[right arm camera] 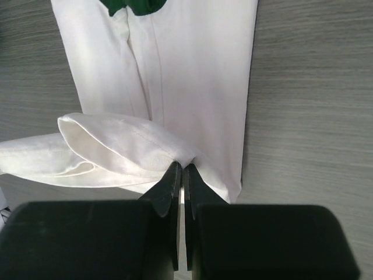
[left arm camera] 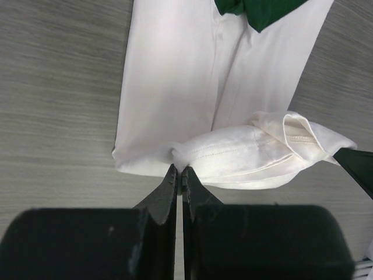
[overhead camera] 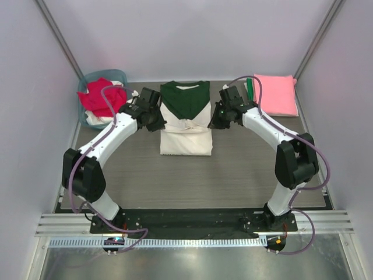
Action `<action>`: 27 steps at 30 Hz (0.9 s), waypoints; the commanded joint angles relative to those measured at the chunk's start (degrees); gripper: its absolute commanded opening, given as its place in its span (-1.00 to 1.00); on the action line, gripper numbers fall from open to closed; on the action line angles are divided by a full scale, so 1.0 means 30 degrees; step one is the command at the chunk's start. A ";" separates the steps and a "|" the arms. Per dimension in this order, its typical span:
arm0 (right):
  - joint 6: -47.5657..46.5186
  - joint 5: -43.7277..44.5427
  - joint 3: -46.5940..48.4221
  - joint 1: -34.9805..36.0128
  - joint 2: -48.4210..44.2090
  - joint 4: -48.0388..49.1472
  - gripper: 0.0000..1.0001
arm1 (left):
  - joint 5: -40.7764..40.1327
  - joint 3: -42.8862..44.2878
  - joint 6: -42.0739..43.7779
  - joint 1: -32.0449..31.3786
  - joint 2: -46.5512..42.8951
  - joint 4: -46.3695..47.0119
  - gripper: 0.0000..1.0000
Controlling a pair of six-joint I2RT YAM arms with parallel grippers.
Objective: Fold and stack the t-shirts
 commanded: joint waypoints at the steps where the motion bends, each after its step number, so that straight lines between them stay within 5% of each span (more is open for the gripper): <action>1: -0.1142 -0.0608 0.1730 -0.0415 0.1090 -0.0110 -0.98 | 0.0543 0.1365 0.1158 0.0631 0.1054 0.0238 -1.00; 23: -0.1203 -0.0990 0.6594 -0.1617 0.7476 -0.0140 -0.97 | 0.2594 0.6080 0.2388 0.2858 0.8175 0.0885 -0.98; 24: -0.0911 -0.1049 0.7466 -0.1675 0.7741 -0.0256 -0.87 | 0.2624 0.6548 0.2360 0.2917 0.8613 0.0536 -0.93; 25: -0.0821 -0.1107 0.8112 -0.1733 0.8092 -0.0489 -0.37 | 0.2682 0.7046 0.2360 0.3033 0.9024 0.0387 -0.84; 26: -0.0734 -0.1166 0.8902 -0.1763 0.8589 -0.0781 -0.13 | 0.3320 0.8588 0.2360 0.3295 0.9956 0.0183 -0.71; 27: -0.0588 -0.1195 1.1056 -0.1908 0.9551 -0.1799 0.06 | 0.3704 0.9532 0.2360 0.3472 1.0488 -0.0602 -0.40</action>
